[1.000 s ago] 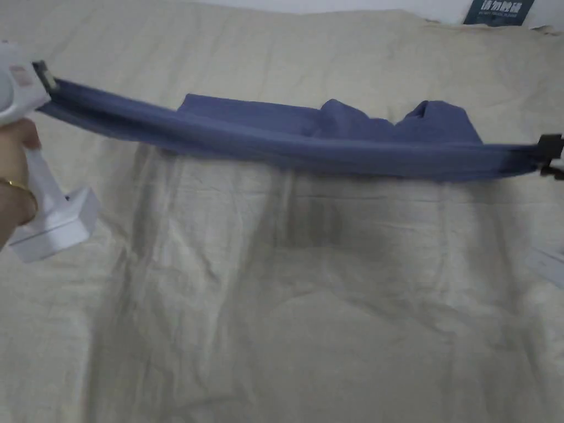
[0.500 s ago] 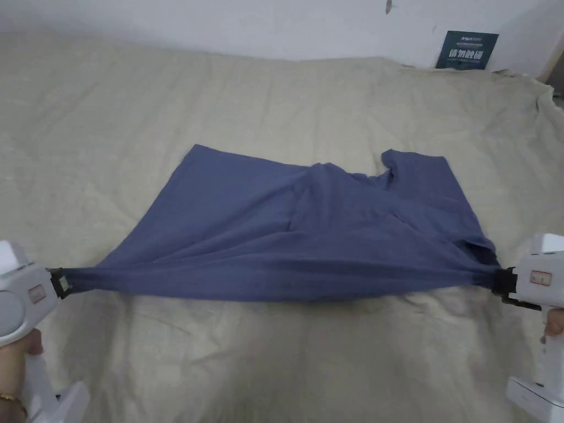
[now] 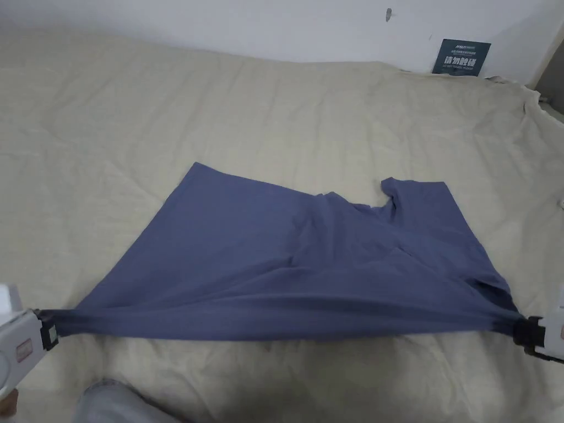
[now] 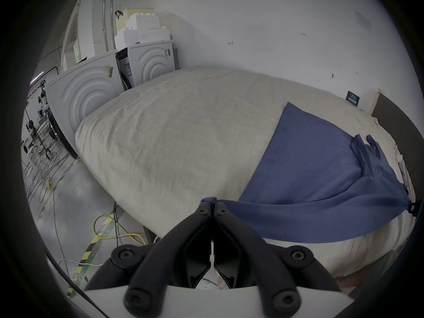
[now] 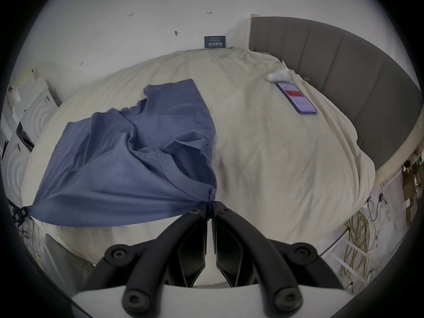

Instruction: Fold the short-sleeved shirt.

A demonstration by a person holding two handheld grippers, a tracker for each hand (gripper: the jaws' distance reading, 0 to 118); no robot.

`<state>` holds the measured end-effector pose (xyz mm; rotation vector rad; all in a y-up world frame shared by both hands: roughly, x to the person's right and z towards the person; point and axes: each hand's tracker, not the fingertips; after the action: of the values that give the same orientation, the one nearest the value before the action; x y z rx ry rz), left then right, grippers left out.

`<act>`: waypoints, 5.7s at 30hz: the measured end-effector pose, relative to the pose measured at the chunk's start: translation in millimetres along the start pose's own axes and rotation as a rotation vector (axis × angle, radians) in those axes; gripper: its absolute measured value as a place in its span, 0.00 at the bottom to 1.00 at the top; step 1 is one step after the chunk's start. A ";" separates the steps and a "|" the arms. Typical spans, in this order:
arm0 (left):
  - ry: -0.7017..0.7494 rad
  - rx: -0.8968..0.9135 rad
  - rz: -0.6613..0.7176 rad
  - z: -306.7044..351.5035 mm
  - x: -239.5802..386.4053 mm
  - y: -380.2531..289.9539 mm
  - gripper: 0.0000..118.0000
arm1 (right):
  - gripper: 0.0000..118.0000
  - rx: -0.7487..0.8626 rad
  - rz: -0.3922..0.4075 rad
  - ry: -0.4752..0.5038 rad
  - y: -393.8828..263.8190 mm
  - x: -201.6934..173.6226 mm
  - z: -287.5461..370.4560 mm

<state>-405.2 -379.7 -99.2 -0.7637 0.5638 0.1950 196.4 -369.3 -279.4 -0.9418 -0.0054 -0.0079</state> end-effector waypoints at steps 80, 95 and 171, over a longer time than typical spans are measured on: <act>-0.398 0.514 -0.101 39.6 190.1 94.5 0.00 | 0.89 0.020 0.100 -0.082 184.8 -46.4 -70.0; -0.366 0.421 -0.093 -2.1 197.8 95.9 0.00 | 0.47 -0.156 -0.107 -0.104 171.7 -30.5 -166.0; -0.318 0.193 -0.144 -25.6 144.2 316.0 0.00 | 0.01 0.174 -0.104 0.174 213.8 -30.8 53.6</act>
<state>-410.5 -177.1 -382.5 -0.5684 0.2207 0.1227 167.5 -200.0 -420.9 -0.7632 0.1049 -0.1831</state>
